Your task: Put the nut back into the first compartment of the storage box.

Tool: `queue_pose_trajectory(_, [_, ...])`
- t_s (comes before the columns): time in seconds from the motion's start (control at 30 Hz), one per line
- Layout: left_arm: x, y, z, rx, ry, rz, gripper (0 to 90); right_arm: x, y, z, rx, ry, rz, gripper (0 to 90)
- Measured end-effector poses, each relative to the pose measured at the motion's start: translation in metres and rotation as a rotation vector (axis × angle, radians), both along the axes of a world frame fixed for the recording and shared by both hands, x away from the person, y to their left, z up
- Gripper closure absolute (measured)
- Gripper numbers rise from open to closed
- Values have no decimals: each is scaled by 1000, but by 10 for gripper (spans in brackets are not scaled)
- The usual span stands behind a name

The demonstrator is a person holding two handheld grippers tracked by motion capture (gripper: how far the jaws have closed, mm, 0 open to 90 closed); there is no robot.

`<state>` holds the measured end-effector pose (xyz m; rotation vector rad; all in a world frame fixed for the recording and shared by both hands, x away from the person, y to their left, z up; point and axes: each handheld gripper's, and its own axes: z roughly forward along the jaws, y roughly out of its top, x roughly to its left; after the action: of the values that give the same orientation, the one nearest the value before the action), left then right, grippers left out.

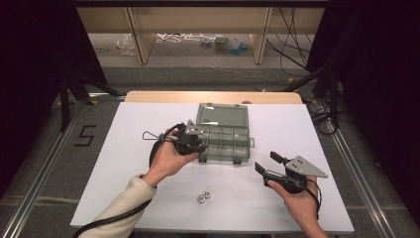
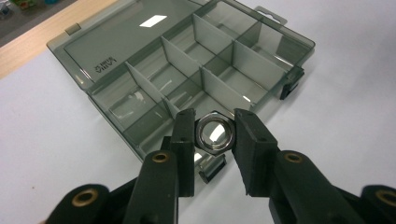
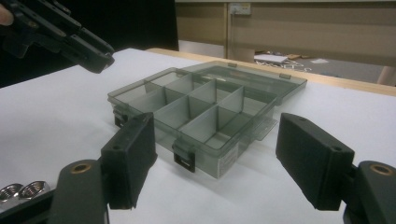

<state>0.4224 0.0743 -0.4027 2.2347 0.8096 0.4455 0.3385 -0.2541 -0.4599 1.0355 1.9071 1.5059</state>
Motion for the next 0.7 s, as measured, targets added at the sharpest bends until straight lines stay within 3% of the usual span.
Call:
queue_pose_trajectory(0.03, [7, 3, 3, 52, -47, -66, 704, 0, 0, 0, -1, -1, 0, 292])
queue_pose_trajectory(0.07, [5, 1, 2, 18, -19, -25, 703, 0, 0, 0, -1, 0, -1, 292])
queue_pose_trajectory(0.1, [10, 3, 4, 47, -48, -60, 703, 0, 0, 0, -1, 0, -1, 292])
queue_pose_trajectory(0.2, [12, 2, 5, 26, -31, -31, 704, 0, 1, -1, 3, 0, 2, 292])
queue_pose_trajectory(0.4, [24, 4, 6, 22, -33, -5, 703, 0, 0, 0, -10, 3, 3, 290])
queue_pose_trajectory(0.63, [32, 3, 7, 37, -44, -8, 703, 0, 0, -1, -15, 3, -1, 289])
queue_pose_trajectory(0.67, [34, 3, 7, 39, -48, -10, 703, 1, 2, -2, 5, -4, 5, 289])
queue_pose_trajectory(0.7, [36, 3, 7, 43, -51, -11, 703, 0, 1, -2, -10, 0, -1, 288])
